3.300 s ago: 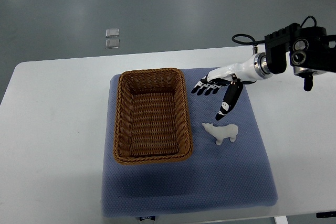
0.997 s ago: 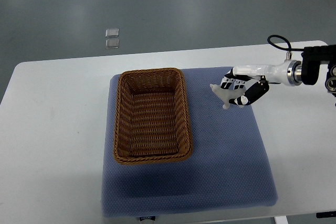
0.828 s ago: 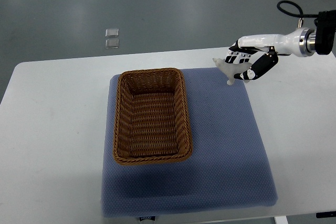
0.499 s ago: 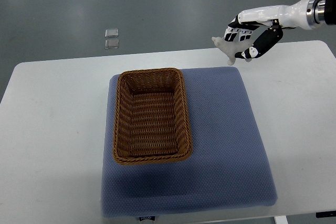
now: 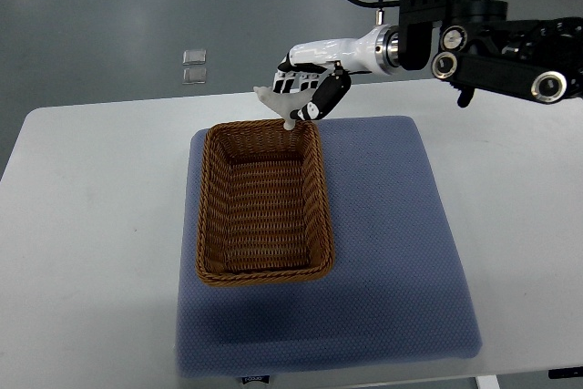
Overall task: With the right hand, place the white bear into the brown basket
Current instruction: 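Carry the polar bear over the wicker basket and lower it inside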
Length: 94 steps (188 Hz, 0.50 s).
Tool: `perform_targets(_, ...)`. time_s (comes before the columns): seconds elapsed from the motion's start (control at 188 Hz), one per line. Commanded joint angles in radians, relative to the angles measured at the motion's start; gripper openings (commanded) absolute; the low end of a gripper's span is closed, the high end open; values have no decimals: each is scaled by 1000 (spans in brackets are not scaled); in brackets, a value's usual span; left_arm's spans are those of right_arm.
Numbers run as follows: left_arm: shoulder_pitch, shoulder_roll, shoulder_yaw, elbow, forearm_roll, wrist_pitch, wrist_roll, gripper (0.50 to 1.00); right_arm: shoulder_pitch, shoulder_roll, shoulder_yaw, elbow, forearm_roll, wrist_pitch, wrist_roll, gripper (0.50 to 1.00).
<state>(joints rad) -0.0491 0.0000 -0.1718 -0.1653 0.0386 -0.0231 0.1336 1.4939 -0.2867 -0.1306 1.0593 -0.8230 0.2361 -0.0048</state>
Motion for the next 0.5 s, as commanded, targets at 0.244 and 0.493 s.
perform_targets(0.244, 0, 0, -2, 3, 0, 0, 0, 1000, -130, 250, -4, -176, -13, -27, 0, 500)
perform_targets(0.493, 0, 0, -2, 3, 0, 0, 0, 1000, -189, 287, -4, -225, -16, -44, 0, 500)
